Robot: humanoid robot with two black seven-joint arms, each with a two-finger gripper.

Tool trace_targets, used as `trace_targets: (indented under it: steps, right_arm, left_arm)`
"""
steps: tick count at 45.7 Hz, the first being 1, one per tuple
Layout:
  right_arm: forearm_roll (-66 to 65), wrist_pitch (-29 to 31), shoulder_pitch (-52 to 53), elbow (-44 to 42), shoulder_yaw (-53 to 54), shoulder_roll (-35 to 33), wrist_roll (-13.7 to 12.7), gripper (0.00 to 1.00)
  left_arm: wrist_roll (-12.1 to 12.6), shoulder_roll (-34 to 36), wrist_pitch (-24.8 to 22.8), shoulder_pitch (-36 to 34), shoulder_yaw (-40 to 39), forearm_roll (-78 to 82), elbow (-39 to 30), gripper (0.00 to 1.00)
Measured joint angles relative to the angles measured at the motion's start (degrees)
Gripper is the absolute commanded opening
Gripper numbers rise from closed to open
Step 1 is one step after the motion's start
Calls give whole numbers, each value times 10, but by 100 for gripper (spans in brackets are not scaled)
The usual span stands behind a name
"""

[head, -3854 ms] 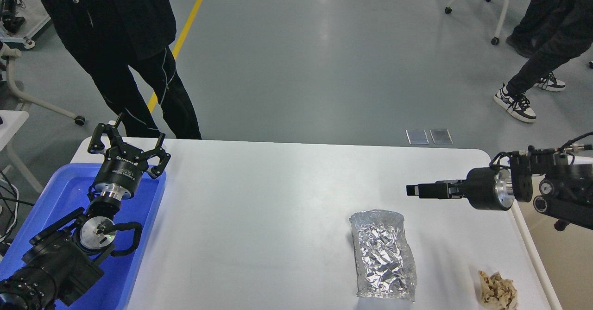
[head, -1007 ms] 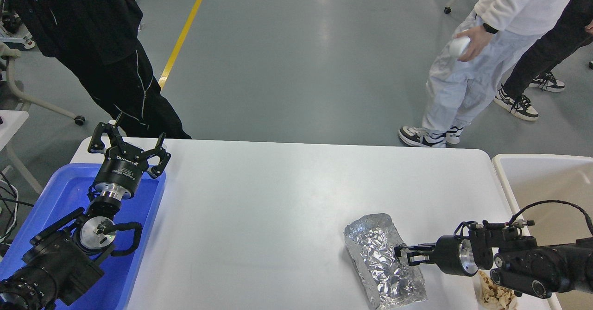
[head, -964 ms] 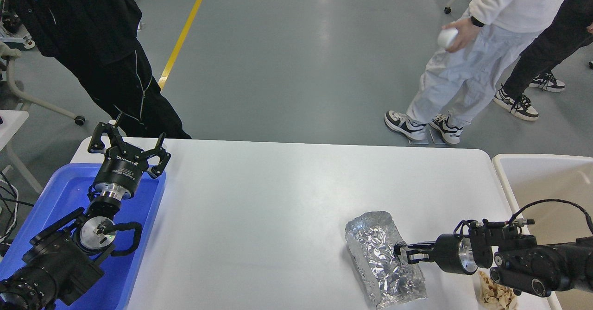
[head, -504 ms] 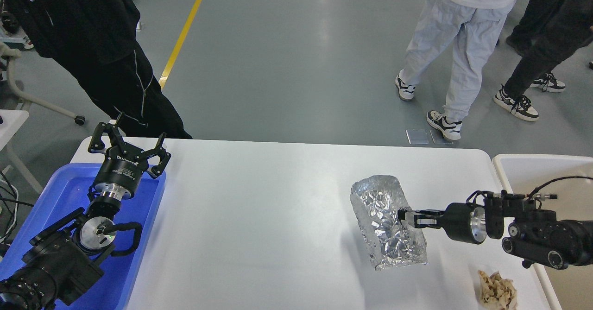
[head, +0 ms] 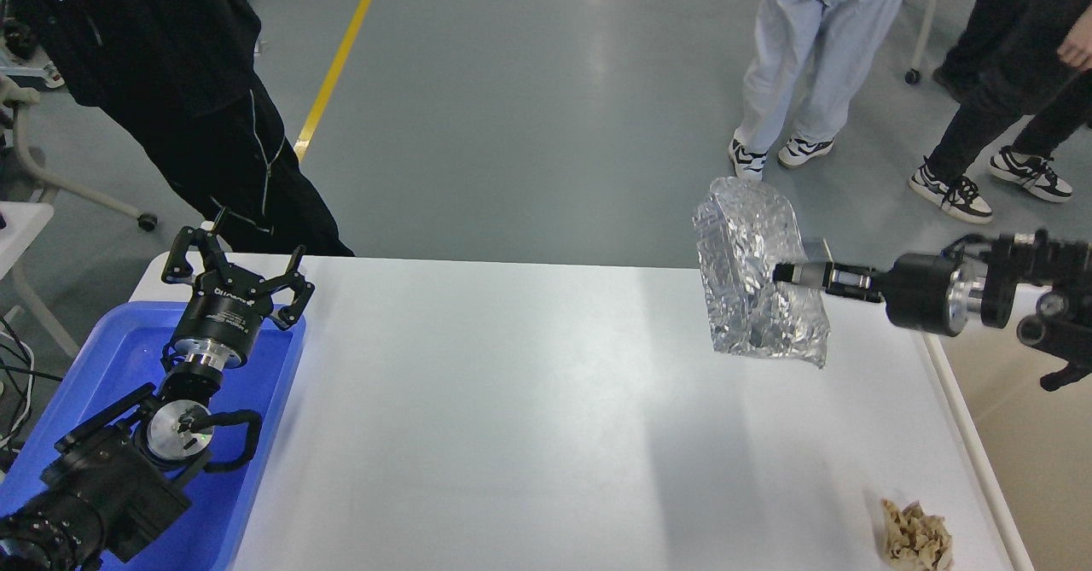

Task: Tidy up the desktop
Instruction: 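Lift the foil bag with the right gripper and swing it toward the bin, then release the foil bag from the right gripper into the white bin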

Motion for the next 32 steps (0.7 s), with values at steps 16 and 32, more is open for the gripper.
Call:
trace_targets:
  steps: [16,32]
  right_arm:
    - [59,78,77,-5,23,-84,4,0]
    - [151,97,50,-139,21,-108,0,0]
  left_arm:
    - [0,0,0,0,0,0,0,100]
    - [0,0,0,0,0,0,0,100]
